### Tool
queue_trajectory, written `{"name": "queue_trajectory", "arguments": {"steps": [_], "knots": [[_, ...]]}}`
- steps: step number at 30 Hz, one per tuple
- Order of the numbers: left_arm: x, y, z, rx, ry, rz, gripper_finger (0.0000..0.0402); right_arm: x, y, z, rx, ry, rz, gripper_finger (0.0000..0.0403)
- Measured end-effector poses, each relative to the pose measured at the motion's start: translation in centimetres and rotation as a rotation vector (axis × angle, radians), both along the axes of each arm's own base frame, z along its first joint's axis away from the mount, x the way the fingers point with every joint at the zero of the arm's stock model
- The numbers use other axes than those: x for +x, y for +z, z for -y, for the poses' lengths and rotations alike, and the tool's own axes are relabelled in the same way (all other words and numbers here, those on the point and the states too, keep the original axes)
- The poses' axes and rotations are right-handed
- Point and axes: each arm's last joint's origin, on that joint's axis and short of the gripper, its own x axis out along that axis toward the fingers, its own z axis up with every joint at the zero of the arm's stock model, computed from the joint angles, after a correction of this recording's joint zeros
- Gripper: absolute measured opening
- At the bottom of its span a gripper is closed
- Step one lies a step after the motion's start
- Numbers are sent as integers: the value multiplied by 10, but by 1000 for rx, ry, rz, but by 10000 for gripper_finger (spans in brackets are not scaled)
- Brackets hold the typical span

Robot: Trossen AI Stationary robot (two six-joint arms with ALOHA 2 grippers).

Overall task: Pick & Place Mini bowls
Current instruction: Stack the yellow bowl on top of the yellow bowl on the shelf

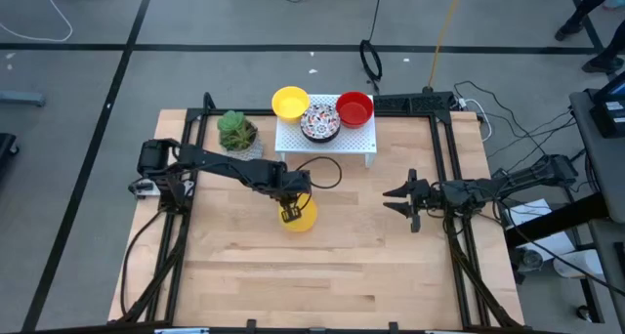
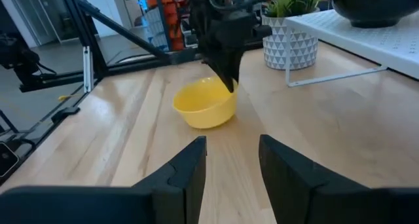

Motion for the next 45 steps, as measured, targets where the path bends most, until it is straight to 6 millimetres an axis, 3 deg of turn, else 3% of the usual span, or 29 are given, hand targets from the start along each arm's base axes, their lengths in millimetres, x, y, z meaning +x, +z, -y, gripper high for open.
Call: {"name": "queue_trajectory", "arguments": {"steps": [7,14,22,27,33,45], "knots": [[-15,49,-1,-14,-24,157,7,0,0,0,0,-1,-1,128],[-44,111,-13,28,-11,392,23,0,-1,0,-12,1,-9,128],[-88,173,-49,248,192,663,7,0,-1,0,-13,1,-9,128],[-108,198,-79,342,345,834,26,0,-1,0,-13,1,-9,128],[-112,205,-114,426,440,920,34,0,-1,0,-13,1,-9,128],[-102,162,-182,351,640,823,35,0,-1,0,-13,1,-10,128]]}}
